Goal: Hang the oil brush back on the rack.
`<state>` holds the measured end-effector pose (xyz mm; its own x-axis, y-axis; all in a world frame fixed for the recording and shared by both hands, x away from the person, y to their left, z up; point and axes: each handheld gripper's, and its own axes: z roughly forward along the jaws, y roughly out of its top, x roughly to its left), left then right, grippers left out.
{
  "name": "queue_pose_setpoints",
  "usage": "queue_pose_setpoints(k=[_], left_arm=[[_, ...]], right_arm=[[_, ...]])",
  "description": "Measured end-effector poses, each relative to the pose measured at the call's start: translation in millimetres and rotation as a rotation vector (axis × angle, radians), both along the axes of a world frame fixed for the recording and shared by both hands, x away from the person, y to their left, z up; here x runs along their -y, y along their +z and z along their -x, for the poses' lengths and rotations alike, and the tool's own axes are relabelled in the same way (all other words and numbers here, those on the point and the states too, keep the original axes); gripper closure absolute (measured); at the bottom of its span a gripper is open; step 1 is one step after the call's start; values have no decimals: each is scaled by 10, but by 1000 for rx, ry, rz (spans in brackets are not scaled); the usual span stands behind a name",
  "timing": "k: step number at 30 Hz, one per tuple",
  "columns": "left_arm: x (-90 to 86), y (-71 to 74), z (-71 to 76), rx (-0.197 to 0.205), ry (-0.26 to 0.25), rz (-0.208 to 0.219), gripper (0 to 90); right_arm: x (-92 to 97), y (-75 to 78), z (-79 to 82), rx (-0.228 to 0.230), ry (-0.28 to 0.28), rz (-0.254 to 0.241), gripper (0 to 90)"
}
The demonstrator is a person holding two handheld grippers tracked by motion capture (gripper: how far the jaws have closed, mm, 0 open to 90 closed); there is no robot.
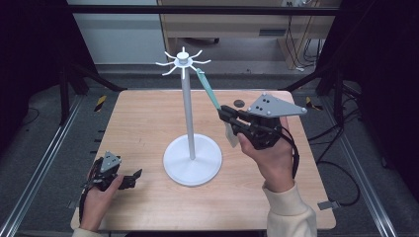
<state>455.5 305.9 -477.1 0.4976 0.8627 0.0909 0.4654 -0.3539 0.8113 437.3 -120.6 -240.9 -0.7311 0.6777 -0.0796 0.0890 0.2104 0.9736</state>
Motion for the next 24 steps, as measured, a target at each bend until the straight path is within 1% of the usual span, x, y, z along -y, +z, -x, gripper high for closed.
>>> queue_pose_setpoints(k=[8,16,24], left_arm=[[-3,1,1,-1,0,1,30],[-1,0,1,1,1,2,30],[-4,0,1,-1,1,2,30]], right_arm=[[-61,-26,-53,-10,3,-4,829],[-78,-53,-78,-16,2,-5,828],[-97,-79,-107,-11,2,2,826]])
